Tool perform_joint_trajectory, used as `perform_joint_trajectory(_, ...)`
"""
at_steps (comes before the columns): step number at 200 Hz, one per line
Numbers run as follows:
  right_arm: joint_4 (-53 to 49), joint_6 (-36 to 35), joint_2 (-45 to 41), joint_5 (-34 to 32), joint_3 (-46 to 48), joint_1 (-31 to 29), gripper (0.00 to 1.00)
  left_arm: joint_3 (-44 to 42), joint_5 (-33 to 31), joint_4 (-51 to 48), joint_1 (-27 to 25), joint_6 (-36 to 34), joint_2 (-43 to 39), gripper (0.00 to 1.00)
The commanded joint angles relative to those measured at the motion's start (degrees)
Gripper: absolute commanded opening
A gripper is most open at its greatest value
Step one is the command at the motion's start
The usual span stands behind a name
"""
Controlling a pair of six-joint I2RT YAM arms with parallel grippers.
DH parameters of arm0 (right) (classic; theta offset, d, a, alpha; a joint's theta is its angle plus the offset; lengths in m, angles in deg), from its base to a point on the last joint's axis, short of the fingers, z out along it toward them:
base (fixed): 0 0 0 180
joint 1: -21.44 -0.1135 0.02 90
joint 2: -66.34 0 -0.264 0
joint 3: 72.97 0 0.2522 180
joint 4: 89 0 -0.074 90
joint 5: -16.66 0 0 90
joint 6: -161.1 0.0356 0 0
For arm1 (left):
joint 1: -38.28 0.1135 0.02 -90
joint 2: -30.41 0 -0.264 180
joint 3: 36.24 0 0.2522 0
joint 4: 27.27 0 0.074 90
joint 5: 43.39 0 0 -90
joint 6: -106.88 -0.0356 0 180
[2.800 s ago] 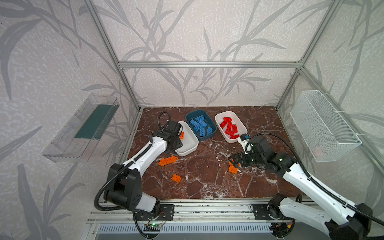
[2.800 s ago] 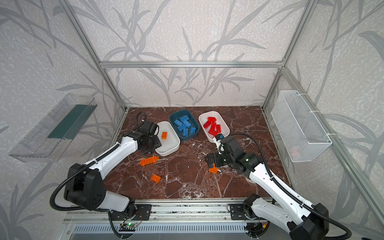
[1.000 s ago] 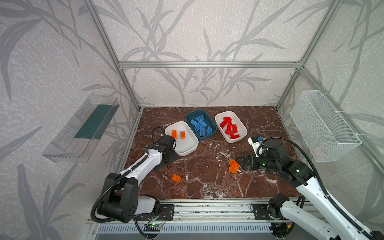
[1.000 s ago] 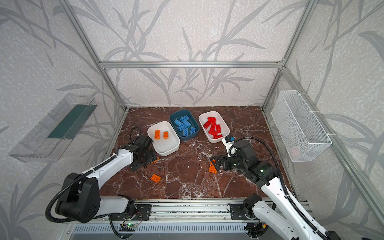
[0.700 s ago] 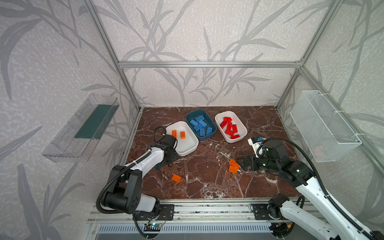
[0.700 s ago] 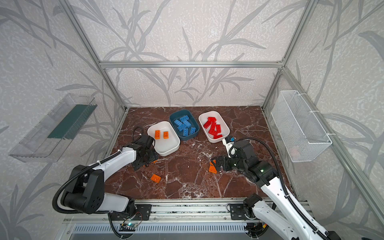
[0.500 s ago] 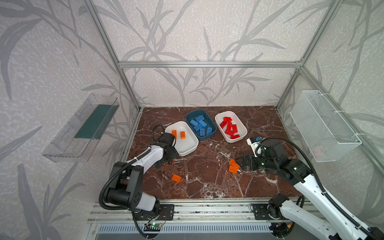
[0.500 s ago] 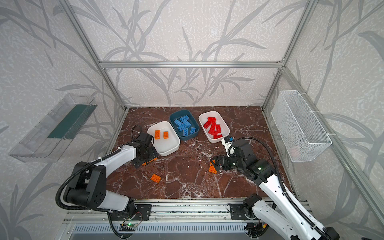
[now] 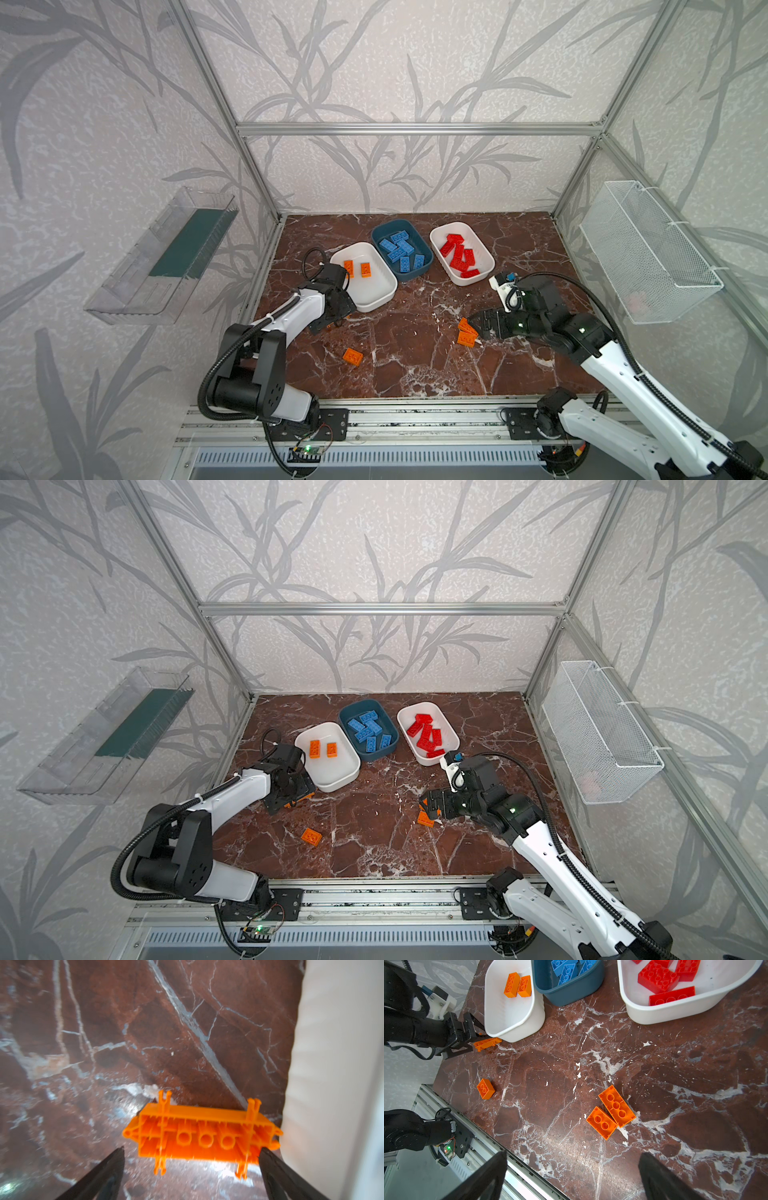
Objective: Sort the legos into containers by color
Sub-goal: 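Lower the left gripper onto the flat orange plate beside the tub, then close the left gripper on the orange plate and lift it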
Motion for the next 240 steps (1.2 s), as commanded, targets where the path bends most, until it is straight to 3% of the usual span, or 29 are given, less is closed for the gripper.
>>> perform_joint_trajectory(1, 0.26, 0.53, -0.22, -0.58, -2.03, -0.5, 0.99, 1.99, -4.76, -5.85, 0.16, -3.05, -6.12, 0.99)
perform_joint_trajectory(31, 0.55, 0.63, -0.4, -0.4, -1.85, -1.08, 0.99, 4.23, -5.77, -6.71, 0.11, -2.95, -7.11, 0.99)
perform_joint_trajectory(45, 0.26, 0.58, -0.92, -0.4, -1.76, -1.37, 0.99, 5.72, -6.17, -7.84, 0.35, 0.41, -5.74, 0.99)
perform_joint_trajectory(63, -0.56, 0.28, -2.48, -0.87, -1.37, -1.46, 0.99, 5.01, -5.38, -8.63, 0.23, 12.08, -6.17, 0.99)
perform_joint_trajectory(89, -1.36, 0.1, -4.88, -1.63, -0.35, -1.42, 0.99, -1.86, 1.23, 0.01, -0.94, 27.36, -11.11, 0.99)
perform_joint_trajectory(140, 0.28, -0.25, -6.64, -1.28, 1.83, -1.44, 0.99, -4.23, -1.44, -0.63, -2.42, 48.47, -12.73, 0.99)
perform_joint_trajectory(197, 0.93, -1.79, -7.0, -2.21, 2.78, -1.46, 0.99, -4.35, -0.39, 2.6, -2.52, 61.33, -6.93, 0.99)
perform_joint_trajectory(240, 2.33, -2.0, -6.03, -1.02, 3.84, -1.2, 0.99, 0.74, 1.72, 3.32, -2.79, 64.42, 1.33, 0.99)
